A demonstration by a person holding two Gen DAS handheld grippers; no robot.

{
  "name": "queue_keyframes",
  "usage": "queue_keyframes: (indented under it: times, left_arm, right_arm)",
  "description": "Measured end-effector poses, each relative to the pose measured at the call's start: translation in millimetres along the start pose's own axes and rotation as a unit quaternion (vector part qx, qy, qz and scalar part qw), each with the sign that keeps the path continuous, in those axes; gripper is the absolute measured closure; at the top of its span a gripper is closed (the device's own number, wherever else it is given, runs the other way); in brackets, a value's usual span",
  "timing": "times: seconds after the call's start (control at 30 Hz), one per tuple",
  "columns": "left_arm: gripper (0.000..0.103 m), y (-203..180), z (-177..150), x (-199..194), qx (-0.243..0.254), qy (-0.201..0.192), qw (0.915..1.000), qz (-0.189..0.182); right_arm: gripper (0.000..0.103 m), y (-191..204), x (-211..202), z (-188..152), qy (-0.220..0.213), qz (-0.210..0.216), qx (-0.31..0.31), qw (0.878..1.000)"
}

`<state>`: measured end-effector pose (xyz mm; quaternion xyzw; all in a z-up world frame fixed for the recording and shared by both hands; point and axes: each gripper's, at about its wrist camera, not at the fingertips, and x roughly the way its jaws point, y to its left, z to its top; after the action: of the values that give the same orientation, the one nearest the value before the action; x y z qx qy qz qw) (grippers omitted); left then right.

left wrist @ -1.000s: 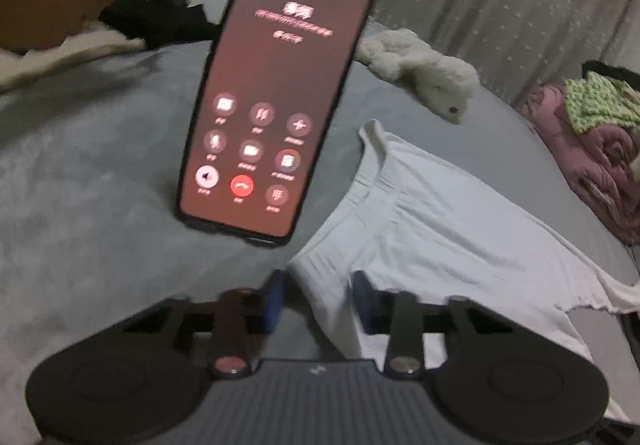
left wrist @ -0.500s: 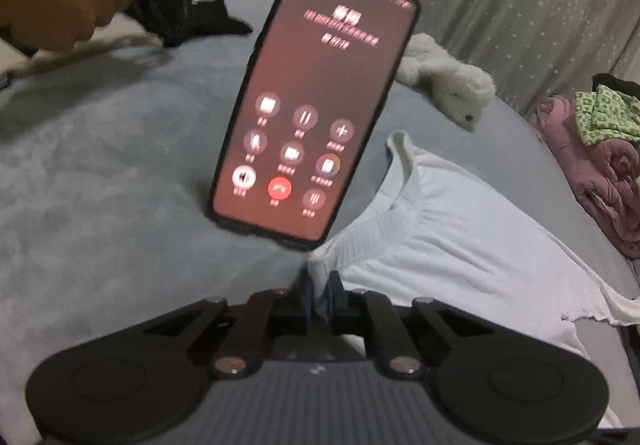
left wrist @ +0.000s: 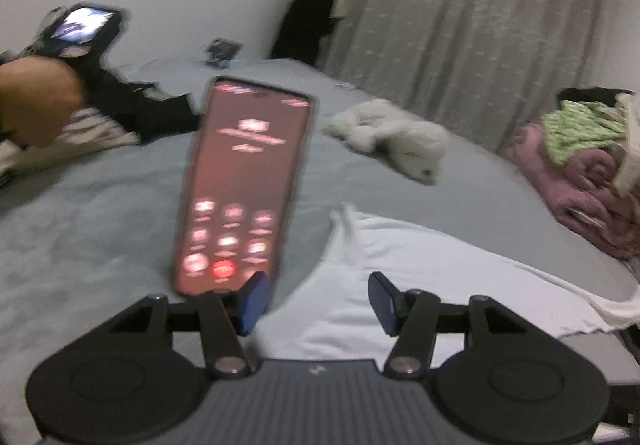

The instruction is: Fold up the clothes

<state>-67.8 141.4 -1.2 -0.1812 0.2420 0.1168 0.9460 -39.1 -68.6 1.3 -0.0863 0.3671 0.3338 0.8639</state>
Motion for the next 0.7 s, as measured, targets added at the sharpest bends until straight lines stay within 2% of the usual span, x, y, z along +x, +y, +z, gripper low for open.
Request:
queue_keyframes:
  times: [0.27,0.43,0.57,0.7]
  left_arm:
    - [0.050,-26,1,45,0.019,0.020,0.9983,-0.051]
    - [0.061,-29,0,70,0.004,0.040,0.9983,-0.042]
    - [0.069,-29,-3,81,0.011,0.048,0.9981,-0.037]
    - [0.072,-30,-9,89,0.028,0.054,0.9978,-0.028]
  right_arm:
    - [0.051,-44,24,46,0.010,-0.058,-0.056,0.997]
    - [0.047,-70,52,77,0.010,-0.063,-0.076,0.995]
    - [0.046,-86,78,98,0.010,-0.060,-0.084,0.995]
    - [0.047,-93,107,113,0.016,-0.058,-0.101,0.993]
